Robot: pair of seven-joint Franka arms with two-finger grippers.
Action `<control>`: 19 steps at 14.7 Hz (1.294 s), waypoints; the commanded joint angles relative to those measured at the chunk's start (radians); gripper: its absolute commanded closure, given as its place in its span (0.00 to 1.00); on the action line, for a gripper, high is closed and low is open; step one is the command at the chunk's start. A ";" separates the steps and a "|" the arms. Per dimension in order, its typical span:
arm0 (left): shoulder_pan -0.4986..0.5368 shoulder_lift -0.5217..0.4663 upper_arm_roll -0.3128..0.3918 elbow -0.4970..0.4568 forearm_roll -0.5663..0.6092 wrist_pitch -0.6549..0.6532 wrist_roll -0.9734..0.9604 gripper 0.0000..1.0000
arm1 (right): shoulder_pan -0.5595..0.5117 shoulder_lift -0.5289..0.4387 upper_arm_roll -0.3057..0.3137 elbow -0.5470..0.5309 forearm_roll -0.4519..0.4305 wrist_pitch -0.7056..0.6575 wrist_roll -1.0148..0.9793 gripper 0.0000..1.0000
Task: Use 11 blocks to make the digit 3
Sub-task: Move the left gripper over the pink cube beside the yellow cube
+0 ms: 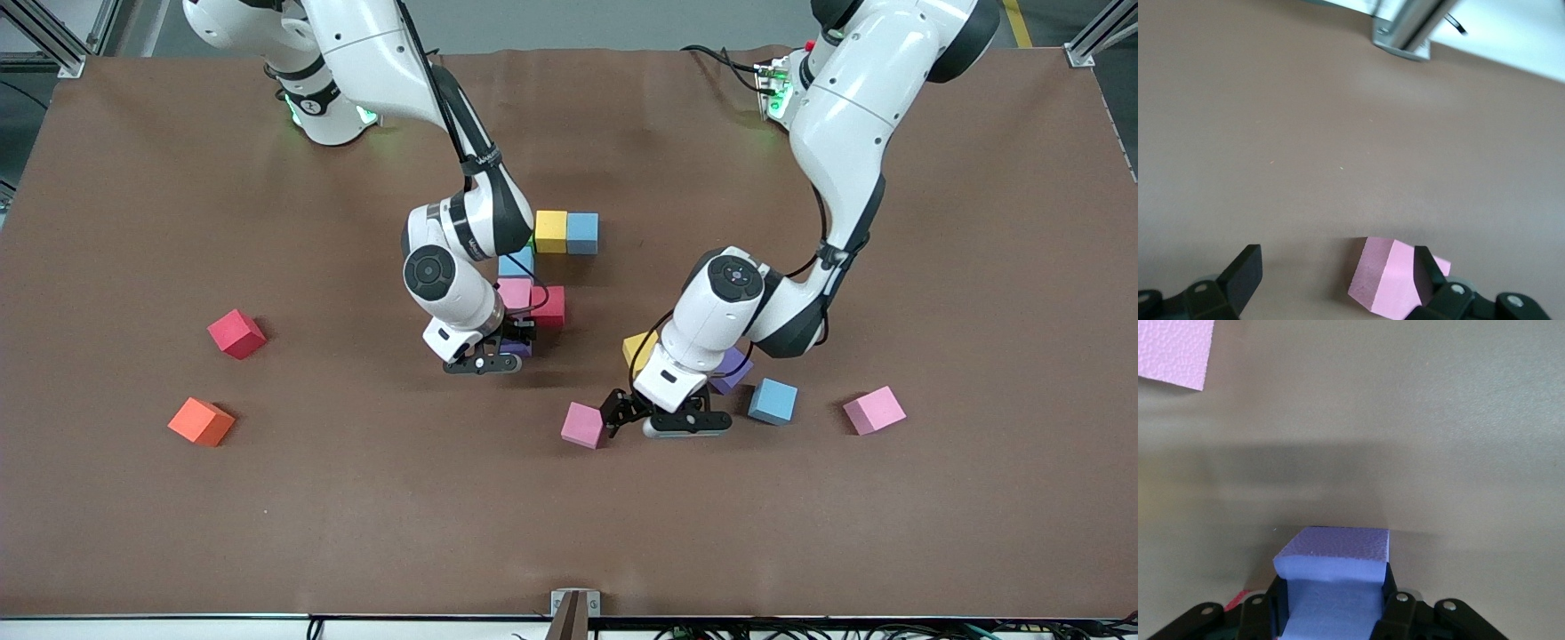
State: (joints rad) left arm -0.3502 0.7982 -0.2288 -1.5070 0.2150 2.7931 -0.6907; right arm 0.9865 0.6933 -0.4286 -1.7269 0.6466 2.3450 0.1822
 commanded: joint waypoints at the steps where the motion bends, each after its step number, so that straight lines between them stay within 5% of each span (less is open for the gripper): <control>1: -0.024 0.019 0.000 0.028 0.021 0.005 0.153 0.00 | 0.020 -0.020 -0.004 -0.043 0.016 0.014 0.005 0.70; 11: -0.090 0.159 0.002 0.163 0.021 0.006 0.332 0.00 | 0.038 -0.044 -0.010 -0.106 0.015 0.056 0.003 0.69; 19: -0.104 0.173 0.002 0.169 0.021 0.022 0.353 0.00 | 0.044 -0.051 -0.010 -0.137 0.015 0.073 0.005 0.70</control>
State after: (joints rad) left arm -0.4473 0.9507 -0.2301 -1.3652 0.2152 2.8043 -0.3431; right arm 1.0122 0.6611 -0.4311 -1.7970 0.6476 2.4138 0.1831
